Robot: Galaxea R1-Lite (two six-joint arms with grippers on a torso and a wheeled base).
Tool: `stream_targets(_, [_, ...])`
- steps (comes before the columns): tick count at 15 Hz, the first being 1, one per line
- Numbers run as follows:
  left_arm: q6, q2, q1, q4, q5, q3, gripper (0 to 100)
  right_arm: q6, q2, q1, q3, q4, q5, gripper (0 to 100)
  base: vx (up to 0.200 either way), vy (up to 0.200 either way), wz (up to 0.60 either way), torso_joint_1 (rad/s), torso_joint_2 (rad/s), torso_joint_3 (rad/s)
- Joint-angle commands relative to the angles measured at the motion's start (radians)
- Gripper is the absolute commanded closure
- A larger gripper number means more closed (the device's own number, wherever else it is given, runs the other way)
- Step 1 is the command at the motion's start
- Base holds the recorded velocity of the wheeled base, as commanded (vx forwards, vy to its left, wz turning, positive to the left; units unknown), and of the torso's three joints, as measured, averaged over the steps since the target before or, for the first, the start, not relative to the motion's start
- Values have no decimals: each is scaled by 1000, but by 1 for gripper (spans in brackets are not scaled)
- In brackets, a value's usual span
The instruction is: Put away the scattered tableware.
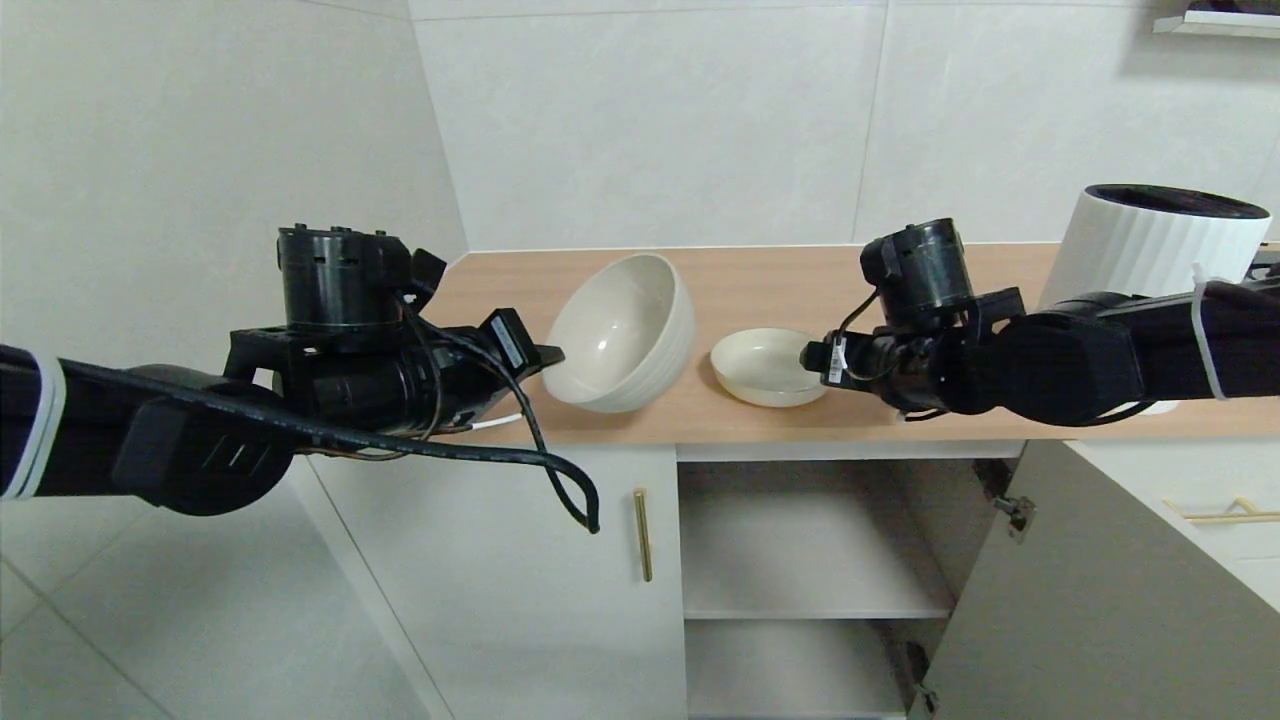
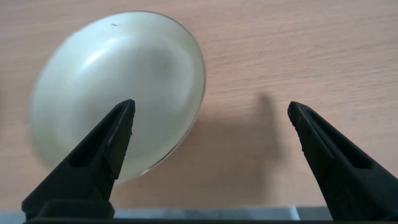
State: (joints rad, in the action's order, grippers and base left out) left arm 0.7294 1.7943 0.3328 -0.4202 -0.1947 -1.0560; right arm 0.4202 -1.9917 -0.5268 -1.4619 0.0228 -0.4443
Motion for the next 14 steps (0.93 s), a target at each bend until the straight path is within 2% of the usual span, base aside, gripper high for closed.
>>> stream_targets(1, [1,-7,0,0,0,1,100,2,-36,1,-11,0,-2,0,0,0,0,0,0,0])
stream_targets(14, [2,-6,0,3,0,2,100,2,-55,7,-25,0,-17,0,0,0,0,0,0,0])
